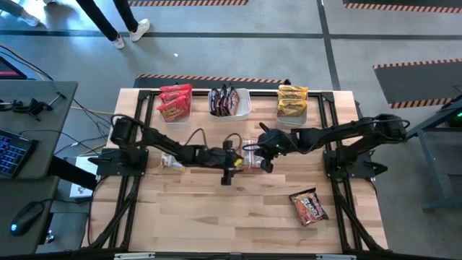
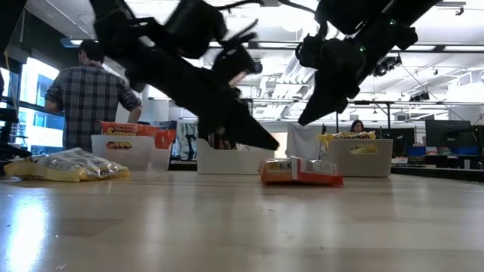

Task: Sort Maruchan noodles
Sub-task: Put the orange noodle pack into the transparent bin

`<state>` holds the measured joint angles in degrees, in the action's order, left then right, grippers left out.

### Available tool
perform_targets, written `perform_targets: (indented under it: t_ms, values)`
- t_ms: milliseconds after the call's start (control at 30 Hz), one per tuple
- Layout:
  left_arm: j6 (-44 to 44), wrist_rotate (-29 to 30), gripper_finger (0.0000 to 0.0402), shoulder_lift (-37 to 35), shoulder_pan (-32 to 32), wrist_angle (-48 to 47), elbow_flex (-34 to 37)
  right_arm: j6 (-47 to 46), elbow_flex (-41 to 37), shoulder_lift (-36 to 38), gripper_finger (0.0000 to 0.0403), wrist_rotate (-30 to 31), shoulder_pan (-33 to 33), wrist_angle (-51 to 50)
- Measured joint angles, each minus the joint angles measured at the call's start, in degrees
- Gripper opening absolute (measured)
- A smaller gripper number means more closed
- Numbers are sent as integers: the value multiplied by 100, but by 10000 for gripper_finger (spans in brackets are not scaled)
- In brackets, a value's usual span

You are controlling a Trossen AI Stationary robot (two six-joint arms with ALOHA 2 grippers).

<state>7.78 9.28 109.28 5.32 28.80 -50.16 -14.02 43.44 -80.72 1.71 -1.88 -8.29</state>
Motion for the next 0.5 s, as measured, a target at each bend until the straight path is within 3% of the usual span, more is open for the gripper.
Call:
perform_targets:
  t_ms: [267, 500]
  values:
    - [-41, 357, 200, 637, 51, -940, -858, 86, 0, 52, 0, 383, 1, -313]
    - [-47, 623, 108, 686, 55, -1028, -933, 353, 7, 448, 1, 532, 184, -934]
